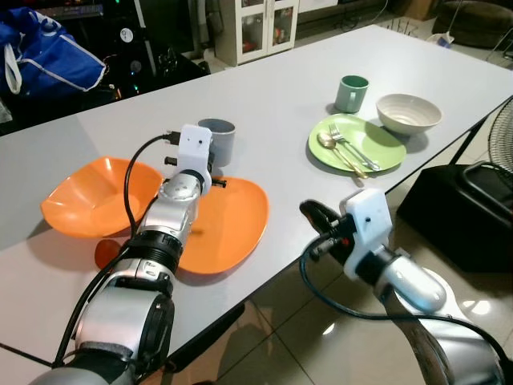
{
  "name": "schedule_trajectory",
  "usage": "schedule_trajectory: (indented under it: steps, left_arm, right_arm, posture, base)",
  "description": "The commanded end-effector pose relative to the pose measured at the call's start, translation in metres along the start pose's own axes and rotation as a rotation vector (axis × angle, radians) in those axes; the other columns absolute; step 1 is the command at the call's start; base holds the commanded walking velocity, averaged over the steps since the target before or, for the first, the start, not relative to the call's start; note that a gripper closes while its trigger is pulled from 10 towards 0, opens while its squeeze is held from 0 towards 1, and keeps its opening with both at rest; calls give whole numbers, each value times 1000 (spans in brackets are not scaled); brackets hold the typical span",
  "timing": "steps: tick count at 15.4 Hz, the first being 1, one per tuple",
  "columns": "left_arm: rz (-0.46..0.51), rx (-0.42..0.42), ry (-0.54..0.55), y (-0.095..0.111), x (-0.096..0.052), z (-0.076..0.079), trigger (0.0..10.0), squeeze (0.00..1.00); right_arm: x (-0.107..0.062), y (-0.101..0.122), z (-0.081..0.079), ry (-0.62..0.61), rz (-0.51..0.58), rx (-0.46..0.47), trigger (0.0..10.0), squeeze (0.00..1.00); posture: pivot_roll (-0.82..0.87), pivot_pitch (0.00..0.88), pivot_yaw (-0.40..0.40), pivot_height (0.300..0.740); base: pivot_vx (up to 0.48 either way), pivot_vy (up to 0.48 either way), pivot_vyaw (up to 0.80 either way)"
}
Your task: Setting the table
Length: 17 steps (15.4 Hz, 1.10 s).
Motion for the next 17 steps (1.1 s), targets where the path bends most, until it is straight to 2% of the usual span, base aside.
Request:
schedule_trajectory:
  steps: [1, 12, 17]
  left_arm:
    - [16, 2, 19, 5, 2, -2, 10000, 0]
    - [-46, -1, 48, -9, 5, -3, 10000, 0]
    - [-66, 1, 72, -14, 5, -7, 10000, 0]
  right_arm:
    - [-4, 2, -3, 28, -12, 9, 10000, 0]
    - [-11, 2, -7, 41, -59, 24, 10000, 0]
    - [-14, 2, -11, 55, -69, 34, 10000, 0]
  posture:
    - [-71, 45, 35, 740]
    - [-88, 76, 27, 740]
    - [-97, 87, 29, 740]
  base:
    - [0, 0, 0]
    - [0, 0, 0]
    - [0, 0, 0]
Point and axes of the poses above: a point about 5 cm out from each wrist's last joint towards the gripper, its own x axis pointing out of the wrist towards the gripper, its own y axis along the axis of the wrist's last joint, z = x × y, the point moved 1 cm from there along x, pointing out of the wrist towards the gripper, and after that the axes turned 6 degrees about x, right-handed, at the moved point
